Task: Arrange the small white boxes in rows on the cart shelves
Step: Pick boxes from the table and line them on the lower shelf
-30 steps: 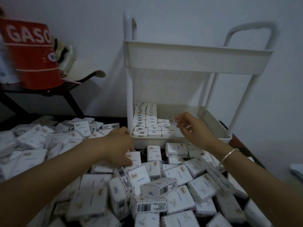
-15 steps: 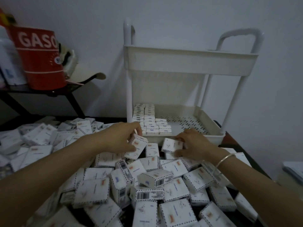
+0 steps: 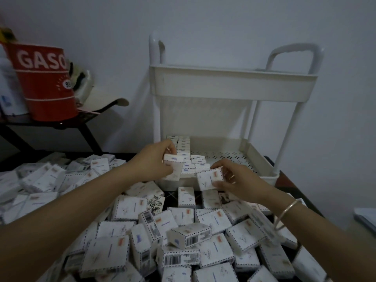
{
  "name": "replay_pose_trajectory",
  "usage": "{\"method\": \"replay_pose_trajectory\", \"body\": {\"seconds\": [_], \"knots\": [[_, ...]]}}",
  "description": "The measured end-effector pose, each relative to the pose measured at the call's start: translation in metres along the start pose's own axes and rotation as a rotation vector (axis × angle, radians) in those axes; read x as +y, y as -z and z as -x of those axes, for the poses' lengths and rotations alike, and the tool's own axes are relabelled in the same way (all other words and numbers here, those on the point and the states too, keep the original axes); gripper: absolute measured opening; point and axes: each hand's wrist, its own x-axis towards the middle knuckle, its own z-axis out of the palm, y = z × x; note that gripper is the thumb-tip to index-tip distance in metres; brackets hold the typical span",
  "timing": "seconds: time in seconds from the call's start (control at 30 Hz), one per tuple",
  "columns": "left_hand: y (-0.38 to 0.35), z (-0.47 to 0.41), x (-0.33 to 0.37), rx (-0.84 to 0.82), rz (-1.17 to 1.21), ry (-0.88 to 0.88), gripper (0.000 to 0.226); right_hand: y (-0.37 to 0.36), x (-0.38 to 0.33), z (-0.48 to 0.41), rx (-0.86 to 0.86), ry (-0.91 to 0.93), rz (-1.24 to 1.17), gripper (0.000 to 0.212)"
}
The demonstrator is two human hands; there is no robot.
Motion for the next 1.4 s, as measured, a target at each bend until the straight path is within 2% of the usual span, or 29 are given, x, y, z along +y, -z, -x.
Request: {"method": "replay_pose_trajectory", "body": {"seconds": [0.17,0.37,0.5,0.67,0.73,0.9,1.03,1.17,1.27,1.4], "knots": [[-0.01,-0.056,0.01,0.125,0.096,-0.017,0.025,0.005,0.01,-0.009,0.118,0.0,-0.063,0.027],[-0.045,-0.121,0.01,0.166,-0.033,-0.035,0.025,0.007,0.03,-0.025,0.202,-0.069,-0.219,0.041],[-0.063,-0.146,-0.004,0.12,-0.105,-0.053,0.02,0.012,0.041,-0.036,0.224,-0.077,-0.197,0.045],[-0.075,-0.158,-0.025,-0.038,-0.094,-0.006,0.024,0.014,0.046,-0.048,0.305,-0.114,-0.163,0.05],[-0.078,-0.16,-0.031,-0.096,-0.098,-0.015,0.026,0.014,0.047,-0.054,0.33,-0.127,-0.15,0.047],[-0.08,-0.163,-0.045,-0.123,-0.178,-0.016,0.023,0.01,0.048,-0.074,0.399,-0.115,-0.067,0.029],[-0.084,-0.163,-0.047,-0.127,-0.312,-0.066,0.025,0.001,0.051,-0.104,0.444,-0.099,-0.084,0.03],[-0.084,-0.16,-0.048,-0.166,-0.368,-0.05,0.027,-0.02,0.054,-0.136,0.391,-0.066,-0.032,0.031],[-0.08,-0.151,-0.046,-0.114,-0.348,-0.028,0.036,-0.034,0.053,-0.152,0.322,-0.071,-0.019,0.033],[-0.072,-0.136,-0.033,-0.081,-0.378,-0.079,0.048,-0.038,0.049,-0.166,0.104,-0.169,-0.226,0.032]]}}
